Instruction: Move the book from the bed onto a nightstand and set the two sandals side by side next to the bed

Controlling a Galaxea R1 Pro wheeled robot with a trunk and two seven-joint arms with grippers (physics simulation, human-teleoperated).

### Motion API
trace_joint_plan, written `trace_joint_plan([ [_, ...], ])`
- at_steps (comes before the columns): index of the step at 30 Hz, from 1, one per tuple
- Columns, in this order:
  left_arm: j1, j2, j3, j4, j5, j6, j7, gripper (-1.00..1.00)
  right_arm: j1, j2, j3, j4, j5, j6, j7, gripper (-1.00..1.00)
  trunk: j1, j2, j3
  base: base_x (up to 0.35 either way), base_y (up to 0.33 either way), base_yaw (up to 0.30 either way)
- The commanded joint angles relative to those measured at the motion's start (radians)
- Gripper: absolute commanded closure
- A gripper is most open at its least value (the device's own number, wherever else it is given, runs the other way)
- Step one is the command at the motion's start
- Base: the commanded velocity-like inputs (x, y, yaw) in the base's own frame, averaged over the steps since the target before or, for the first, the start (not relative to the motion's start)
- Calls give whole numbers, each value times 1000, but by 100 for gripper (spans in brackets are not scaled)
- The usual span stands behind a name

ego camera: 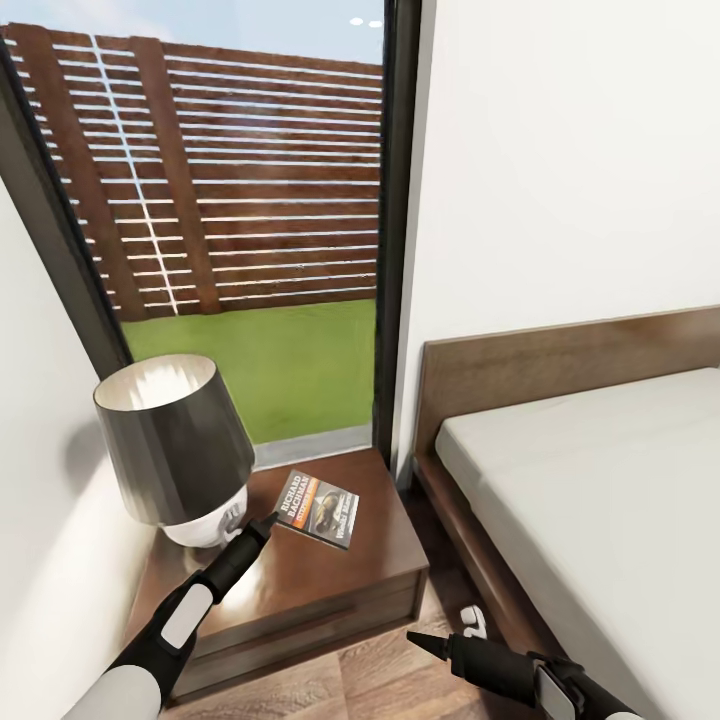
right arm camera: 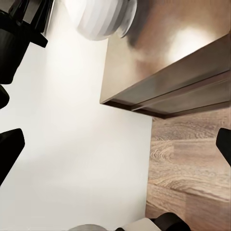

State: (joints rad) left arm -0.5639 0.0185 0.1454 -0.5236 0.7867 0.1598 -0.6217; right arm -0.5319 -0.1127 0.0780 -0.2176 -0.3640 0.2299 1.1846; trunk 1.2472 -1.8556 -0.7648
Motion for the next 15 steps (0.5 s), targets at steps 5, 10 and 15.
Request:
trace_joint_plan([
  [5, -1, 0, 3, 0, 9, 11, -4, 100, 0, -1, 8, 0, -10, 10, 1, -100, 0, 0, -1, 123, 0, 0],
  [10, -1, 0, 4, 0, 10, 11, -4, 100, 0, -1, 8, 0, -10, 11, 1, -100, 0, 0, -1, 124, 0, 0],
  [15, -1, 3, 3, 0, 11, 11, -4, 100, 0, -1, 8, 0, -10, 11, 1, -100, 0, 0, -1, 123, 0, 0],
])
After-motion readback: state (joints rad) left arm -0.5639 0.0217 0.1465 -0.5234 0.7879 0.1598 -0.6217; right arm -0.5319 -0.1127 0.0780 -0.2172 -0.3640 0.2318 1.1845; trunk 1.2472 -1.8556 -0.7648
